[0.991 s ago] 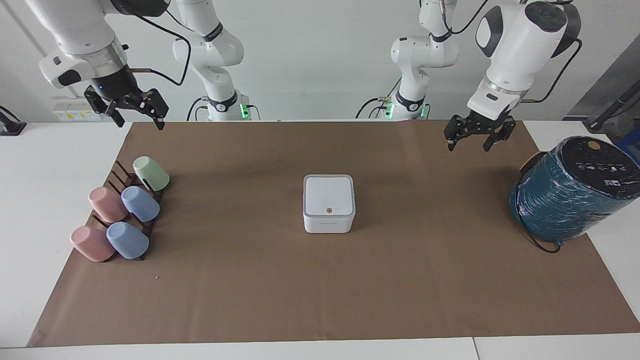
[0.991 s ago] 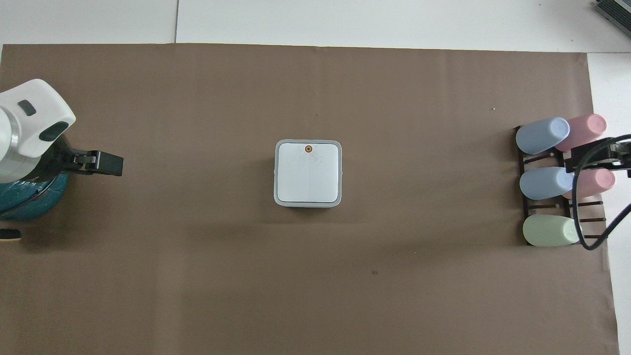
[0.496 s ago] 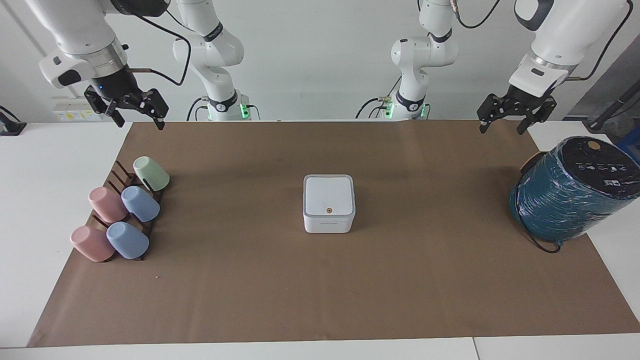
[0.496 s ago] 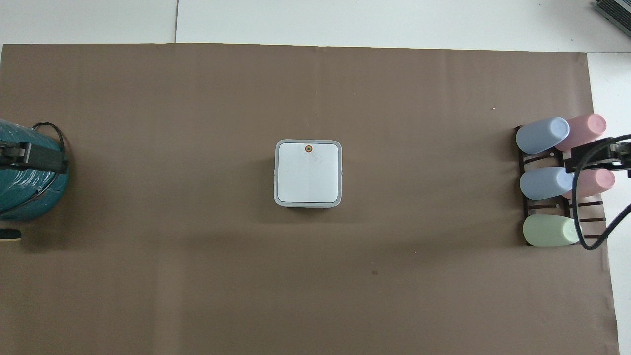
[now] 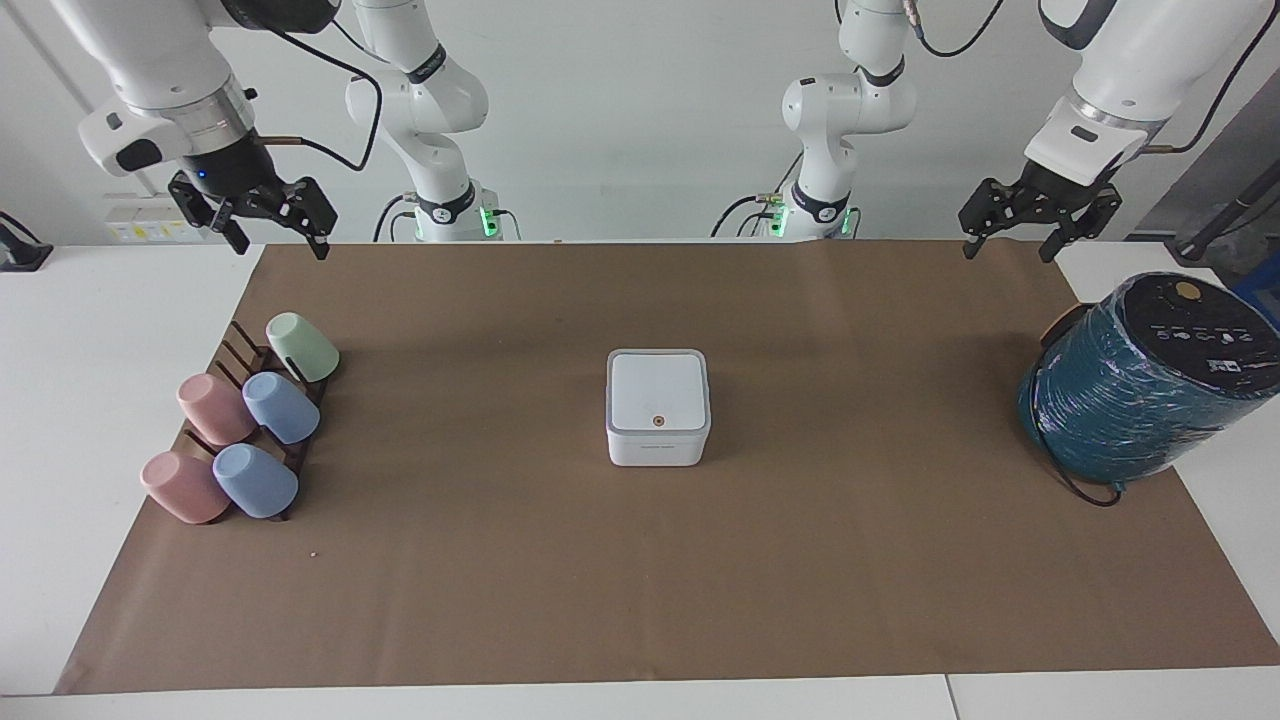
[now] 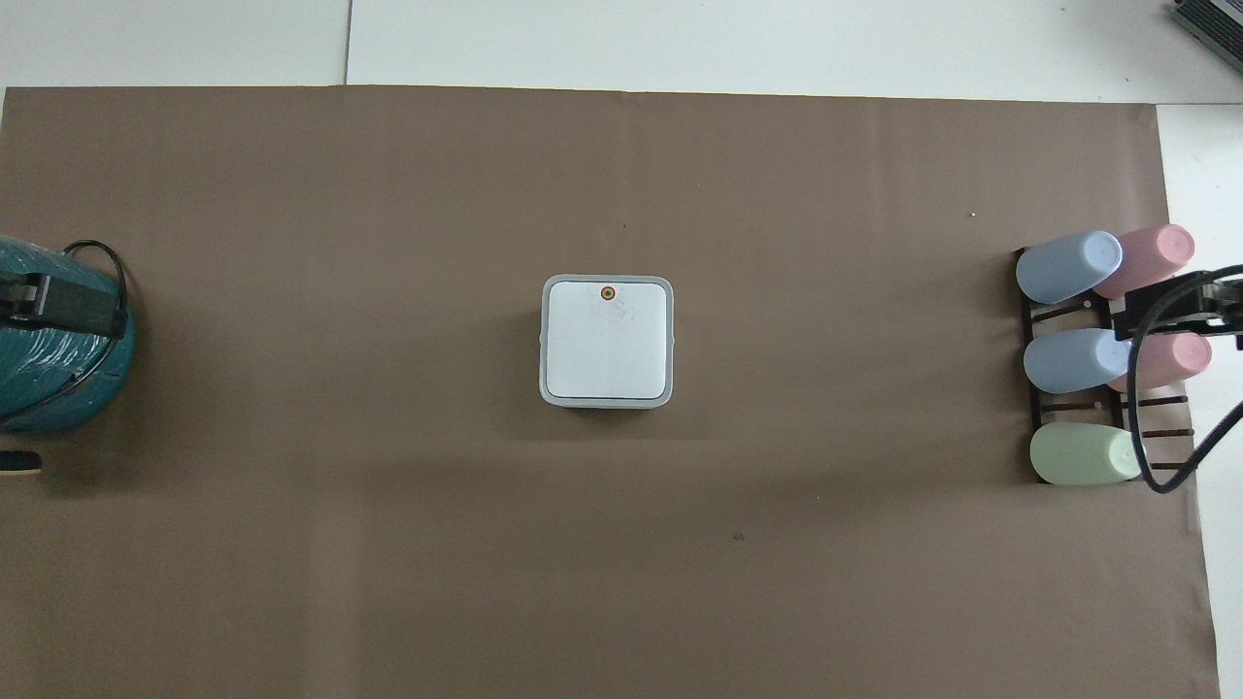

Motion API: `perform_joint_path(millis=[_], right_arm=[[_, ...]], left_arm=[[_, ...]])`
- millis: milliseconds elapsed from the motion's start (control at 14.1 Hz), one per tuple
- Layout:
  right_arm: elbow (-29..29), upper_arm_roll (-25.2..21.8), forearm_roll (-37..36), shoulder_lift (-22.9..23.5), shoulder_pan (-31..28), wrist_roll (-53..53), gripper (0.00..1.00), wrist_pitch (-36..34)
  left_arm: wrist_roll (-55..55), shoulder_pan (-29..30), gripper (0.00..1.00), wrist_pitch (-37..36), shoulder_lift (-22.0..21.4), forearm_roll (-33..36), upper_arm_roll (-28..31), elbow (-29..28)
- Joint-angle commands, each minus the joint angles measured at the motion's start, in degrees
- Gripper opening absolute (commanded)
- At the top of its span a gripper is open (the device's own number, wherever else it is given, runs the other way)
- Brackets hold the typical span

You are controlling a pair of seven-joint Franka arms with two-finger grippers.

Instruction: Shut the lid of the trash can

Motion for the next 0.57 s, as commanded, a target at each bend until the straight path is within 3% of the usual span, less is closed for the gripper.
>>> perform_joint_path(millis=[0, 496], right_arm=[[-1.6, 0.3, -0.3, -1.4, -0.1, -0.7, 1.00, 0.2], [-1.6, 0.3, -0.3, -1.4, -0.1, -0.7, 1.00, 0.2]], left_arm=[[0.6, 0.6, 1.00, -0.7, -1.5, -0.5, -0.1, -1.4], [0.8, 0.7, 1.00, 1.3, -1.7, -0.5, 0.0, -2.4]])
